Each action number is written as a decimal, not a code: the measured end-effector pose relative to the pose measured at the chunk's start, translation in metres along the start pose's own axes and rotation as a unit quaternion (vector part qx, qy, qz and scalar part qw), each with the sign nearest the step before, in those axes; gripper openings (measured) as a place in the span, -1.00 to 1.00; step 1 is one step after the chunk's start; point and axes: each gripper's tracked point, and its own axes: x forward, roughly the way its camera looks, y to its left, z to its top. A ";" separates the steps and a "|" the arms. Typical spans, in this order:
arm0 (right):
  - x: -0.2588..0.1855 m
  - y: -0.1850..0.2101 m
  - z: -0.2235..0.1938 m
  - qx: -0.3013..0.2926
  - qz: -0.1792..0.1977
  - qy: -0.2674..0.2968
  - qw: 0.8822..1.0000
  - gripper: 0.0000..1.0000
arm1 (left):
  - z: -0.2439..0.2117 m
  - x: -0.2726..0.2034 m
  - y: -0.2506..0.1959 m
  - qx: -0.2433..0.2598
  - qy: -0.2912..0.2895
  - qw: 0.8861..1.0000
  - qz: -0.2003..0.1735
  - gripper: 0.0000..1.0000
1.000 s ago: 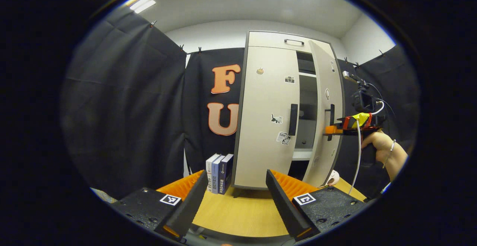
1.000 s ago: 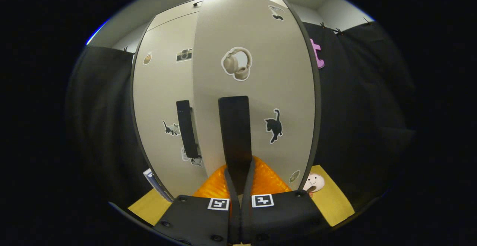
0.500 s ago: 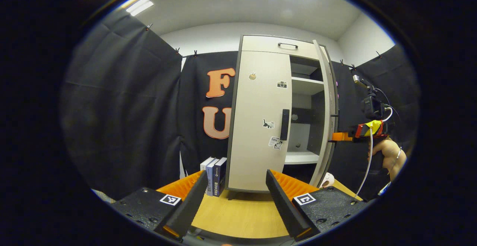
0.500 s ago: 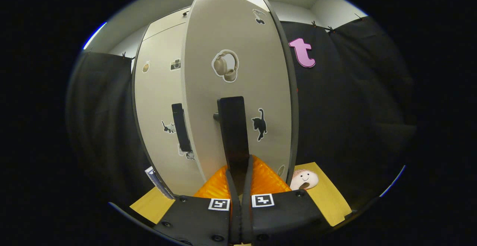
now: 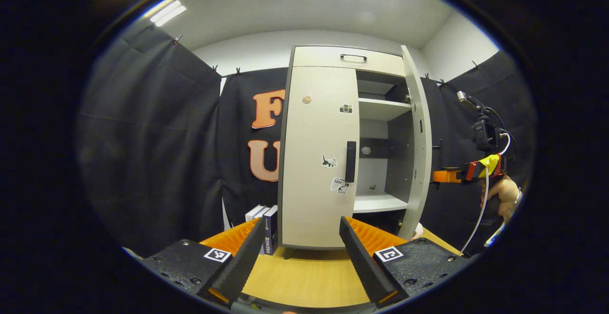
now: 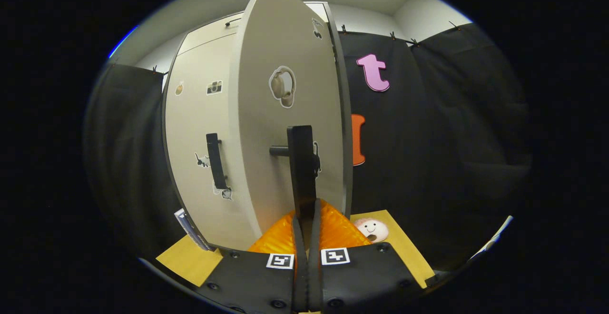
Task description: Open the right door of the double-door shoe cabinet with the right hand, and open the left door with the left hand.
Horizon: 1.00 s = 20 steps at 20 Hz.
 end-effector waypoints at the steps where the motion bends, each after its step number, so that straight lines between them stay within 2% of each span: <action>1: -0.001 -0.003 0.000 -0.001 -0.003 0.000 1.000 -0.84 | 0.000 0.003 -0.003 0.001 0.001 1.000 -0.002 0.89; 6: -0.004 -0.008 0.000 0.001 0.000 0.000 1.000 -0.85 | 0.001 0.012 -0.019 0.000 0.006 1.000 -0.011 0.89; 16: -0.007 -0.019 0.000 0.001 0.005 0.000 1.000 -0.85 | -0.001 0.030 -0.028 0.009 0.010 1.000 -0.002 0.89; 17: -0.006 -0.020 0.001 0.001 0.004 -0.001 1.000 -0.85 | 0.000 0.033 -0.029 0.011 0.010 1.000 -0.002 0.84; 20: -0.007 -0.028 0.001 -0.002 0.001 -0.004 1.000 -0.86 | 0.002 0.042 -0.038 0.015 0.006 1.000 -0.005 0.89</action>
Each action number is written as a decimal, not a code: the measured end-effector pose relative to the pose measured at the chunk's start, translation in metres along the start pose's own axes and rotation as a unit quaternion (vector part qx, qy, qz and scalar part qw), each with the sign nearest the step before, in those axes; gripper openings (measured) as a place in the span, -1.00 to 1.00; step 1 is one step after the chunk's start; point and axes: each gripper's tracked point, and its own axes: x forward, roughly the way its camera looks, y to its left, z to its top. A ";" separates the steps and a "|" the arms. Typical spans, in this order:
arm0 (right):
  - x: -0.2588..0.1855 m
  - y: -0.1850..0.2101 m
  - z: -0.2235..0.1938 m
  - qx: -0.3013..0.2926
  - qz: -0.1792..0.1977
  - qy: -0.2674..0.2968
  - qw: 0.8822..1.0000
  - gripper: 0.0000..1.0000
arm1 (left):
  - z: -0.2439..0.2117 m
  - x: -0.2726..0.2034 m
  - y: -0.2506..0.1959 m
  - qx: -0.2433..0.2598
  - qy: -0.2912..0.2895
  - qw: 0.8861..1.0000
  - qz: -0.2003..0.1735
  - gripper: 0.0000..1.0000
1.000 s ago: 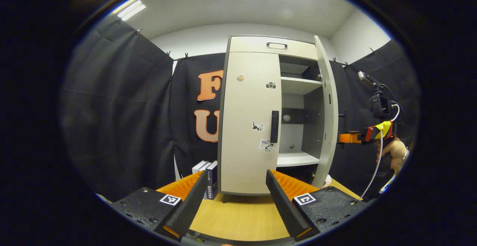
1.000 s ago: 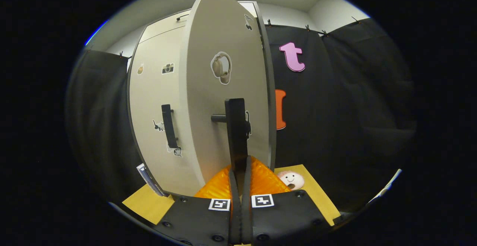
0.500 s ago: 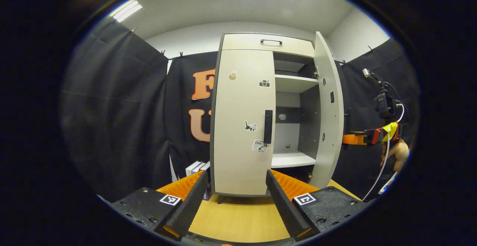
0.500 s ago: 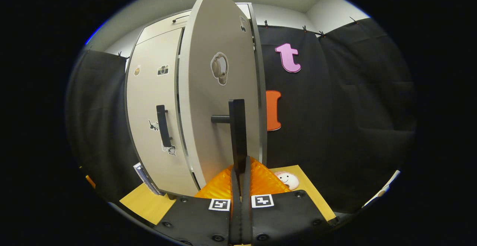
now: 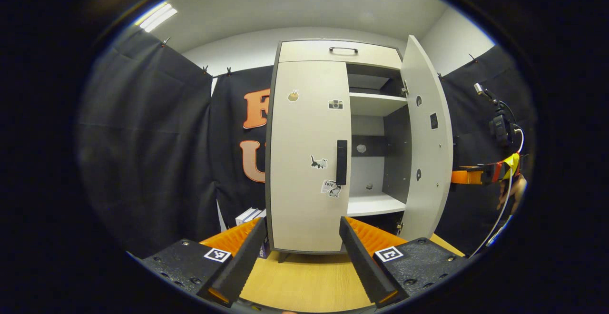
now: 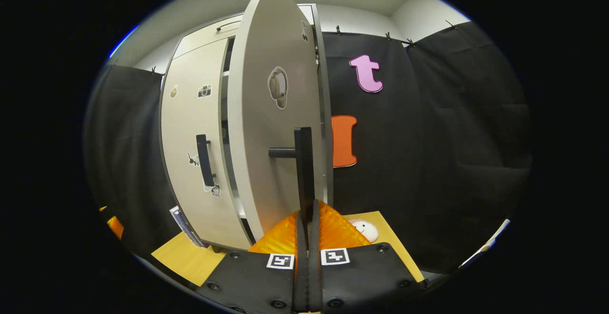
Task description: Open the right door of the double-door shoe cabinet with the right hand, and open the left door with the left hand.
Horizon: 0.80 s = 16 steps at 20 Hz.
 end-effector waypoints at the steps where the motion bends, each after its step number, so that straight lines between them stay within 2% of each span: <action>1: 0.000 -0.003 0.001 -0.002 -0.001 -0.002 1.000 -0.86 | 0.001 0.004 -0.003 0.001 -0.001 1.000 -0.002 0.89; 10: 0.001 -0.021 0.002 -0.010 0.005 -0.004 1.000 -0.85 | 0.009 0.040 -0.040 0.005 -0.008 1.000 -0.010 0.89; 15: 0.002 -0.050 0.003 -0.013 -0.013 -0.004 1.000 -0.86 | 0.013 0.068 -0.062 0.018 -0.006 1.000 -0.010 0.89; 16: 0.000 -0.054 0.003 -0.005 -0.006 -0.004 1.000 -0.85 | 0.015 0.074 -0.067 0.021 -0.007 1.000 -0.010 0.89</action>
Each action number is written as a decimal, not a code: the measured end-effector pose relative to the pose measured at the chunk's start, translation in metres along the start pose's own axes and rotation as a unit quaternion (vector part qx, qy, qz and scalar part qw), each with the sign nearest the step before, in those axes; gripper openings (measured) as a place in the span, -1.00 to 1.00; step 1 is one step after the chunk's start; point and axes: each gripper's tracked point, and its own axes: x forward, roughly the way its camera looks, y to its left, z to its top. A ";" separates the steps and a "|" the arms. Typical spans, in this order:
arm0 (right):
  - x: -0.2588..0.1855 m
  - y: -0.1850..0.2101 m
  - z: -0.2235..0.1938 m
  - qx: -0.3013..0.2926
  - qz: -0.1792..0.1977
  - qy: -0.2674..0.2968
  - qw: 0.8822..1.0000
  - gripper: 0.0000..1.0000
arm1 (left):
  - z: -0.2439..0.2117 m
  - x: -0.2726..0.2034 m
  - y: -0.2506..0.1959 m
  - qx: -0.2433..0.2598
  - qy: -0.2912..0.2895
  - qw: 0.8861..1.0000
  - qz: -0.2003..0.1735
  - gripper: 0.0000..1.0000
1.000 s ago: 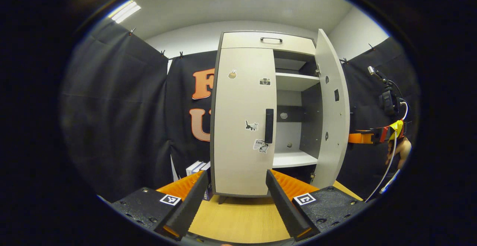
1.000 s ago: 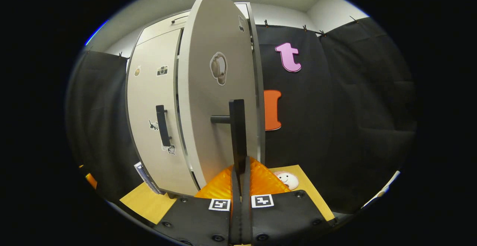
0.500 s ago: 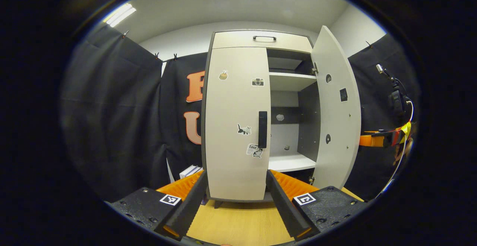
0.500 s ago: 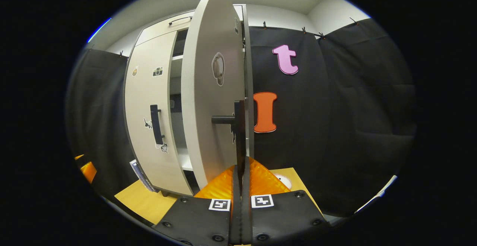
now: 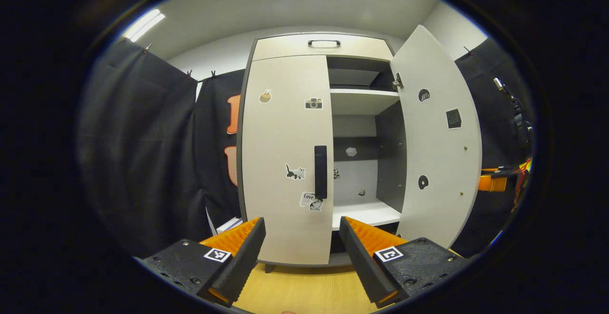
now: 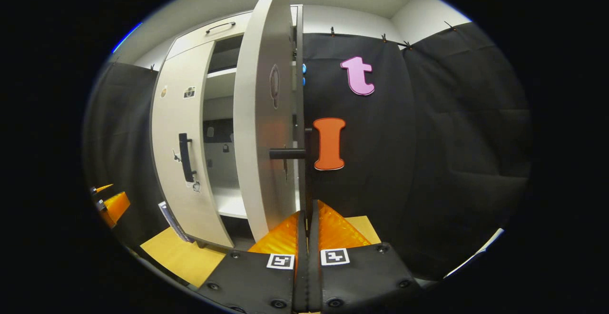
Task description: Open the right door of the double-door shoe cabinet with the right hand, and open the left door with the left hand.
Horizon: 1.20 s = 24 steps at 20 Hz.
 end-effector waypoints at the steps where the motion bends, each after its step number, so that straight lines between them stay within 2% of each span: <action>1: 0.001 0.000 0.000 0.010 0.012 0.004 1.000 -0.86 | 0.001 0.007 -0.005 0.001 0.001 1.000 -0.001 0.89; 7: -0.017 -0.001 0.004 0.033 0.033 0.002 0.999 -0.84 | 0.004 0.051 -0.022 0.006 0.005 1.000 0.007 0.89; 9: -0.023 -0.007 0.003 0.033 0.026 0.004 0.999 -0.84 | 0.007 0.066 -0.026 0.003 0.001 1.000 0.007 0.89; 11: -0.026 -0.018 0.009 0.024 0.011 -0.007 1.000 -0.74 | 0.010 0.084 -0.033 0.000 -0.002 1.000 0.004 0.89; 12: -0.031 -0.024 0.013 0.021 0.004 -0.015 1.000 -0.39 | 0.011 0.093 -0.035 -0.001 -0.004 1.000 0.002 0.89; 15: -0.039 -0.039 0.022 0.014 -0.012 -0.034 0.999 0.35 | 0.014 0.119 -0.039 -0.011 -0.008 1.000 0.002 0.89; 16: -0.040 -0.044 0.024 0.012 -0.017 -0.038 0.999 0.78 | 0.015 0.128 -0.040 -0.011 -0.009 1.000 0.001 0.89; 17: -0.041 -0.049 0.025 0.010 -0.022 -0.040 0.999 0.67 | 0.016 0.138 -0.041 -0.009 -0.011 1.000 0.001 0.89; 19: -0.043 -0.058 0.025 0.012 -0.030 -0.043 0.999 0.73 | 0.019 0.157 -0.039 -0.005 -0.014 1.000 0.002 0.89; 21: -0.043 -0.065 0.024 0.017 -0.035 -0.043 0.998 0.95 | 0.015 0.174 -0.037 -0.013 -0.010 1.000 0.001 0.89; 24: -0.044 -0.077 0.022 0.018 -0.046 -0.043 0.998 0.95 | 0.004 0.194 -0.032 -0.025 0.000 1.000 0.000 0.89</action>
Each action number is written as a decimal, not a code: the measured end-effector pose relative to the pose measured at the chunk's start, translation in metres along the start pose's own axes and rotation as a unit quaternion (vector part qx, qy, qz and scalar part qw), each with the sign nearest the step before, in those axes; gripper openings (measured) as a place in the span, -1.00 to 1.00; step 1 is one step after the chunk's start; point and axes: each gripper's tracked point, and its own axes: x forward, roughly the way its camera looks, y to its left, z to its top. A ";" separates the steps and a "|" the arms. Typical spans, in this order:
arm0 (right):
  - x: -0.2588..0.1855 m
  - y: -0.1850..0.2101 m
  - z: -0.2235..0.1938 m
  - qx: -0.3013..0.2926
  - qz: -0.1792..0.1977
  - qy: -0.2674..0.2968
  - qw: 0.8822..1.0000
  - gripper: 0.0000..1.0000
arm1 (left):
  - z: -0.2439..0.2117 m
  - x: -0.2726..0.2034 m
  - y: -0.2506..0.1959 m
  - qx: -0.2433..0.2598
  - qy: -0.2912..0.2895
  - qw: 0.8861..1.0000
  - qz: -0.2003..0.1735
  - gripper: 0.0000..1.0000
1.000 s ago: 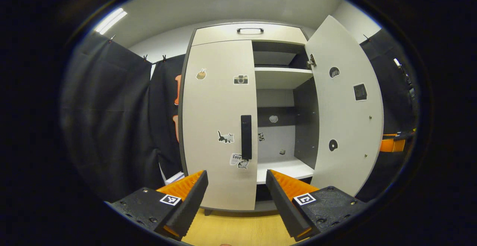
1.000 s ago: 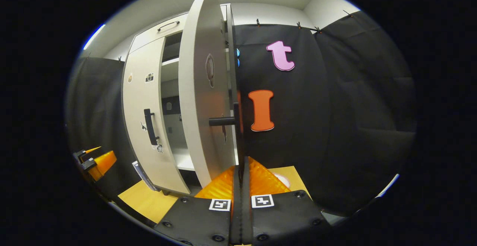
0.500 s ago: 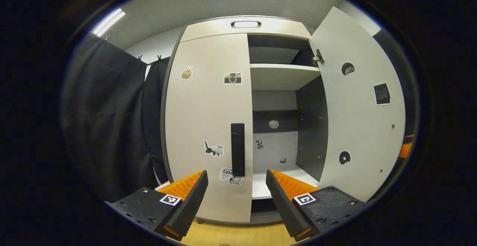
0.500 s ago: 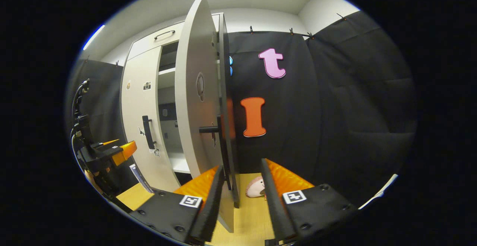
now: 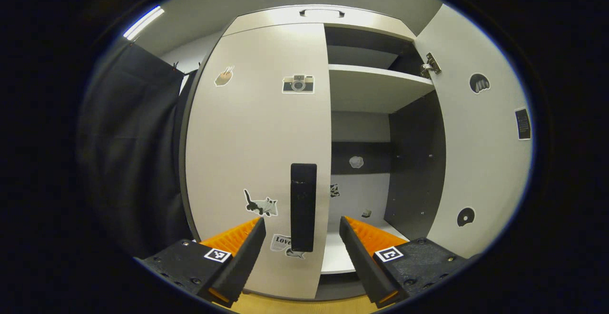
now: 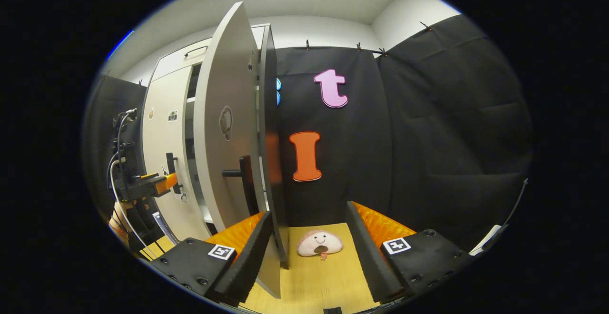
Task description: Open the right door of the double-door shoe cabinet with the right hand, and open the left door with the left hand.
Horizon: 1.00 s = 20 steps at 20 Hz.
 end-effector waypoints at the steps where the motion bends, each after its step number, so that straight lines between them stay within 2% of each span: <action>1: 0.001 -0.002 0.000 -0.001 -0.003 0.000 1.000 0.95 | -0.002 0.006 0.005 0.001 0.002 1.000 0.006 0.89; 3: 0.001 -0.004 -0.001 -0.003 -0.008 0.000 1.000 0.95 | -0.008 0.020 0.012 -0.001 0.007 1.000 0.016 0.84; 6: -0.002 -0.007 -0.001 -0.001 -0.013 0.000 1.000 0.95 | -0.015 0.028 0.013 -0.017 0.017 1.000 0.008 0.89; 9: -0.001 -0.006 -0.003 0.001 -0.015 0.004 1.000 0.95 | -0.014 0.034 0.009 -0.015 0.011 1.000 -0.002 0.82; 14: -0.006 -0.001 -0.006 -0.001 -0.015 0.004 1.000 0.95 | -0.018 0.045 0.003 -0.003 0.016 1.000 -0.015 0.14; 15: -0.007 -0.001 -0.005 -0.001 -0.016 0.004 1.000 0.95 | -0.018 0.046 0.000 -0.004 0.018 1.000 -0.022 0.09; 18: -0.011 -0.002 -0.004 0.001 -0.023 0.002 1.000 0.95 | -0.020 0.047 -0.003 -0.006 0.022 0.999 -0.025 -0.29; 20: -0.012 -0.003 -0.005 0.001 -0.030 0.003 1.000 0.95 | -0.020 0.047 -0.004 0.006 0.023 0.999 -0.026 -0.32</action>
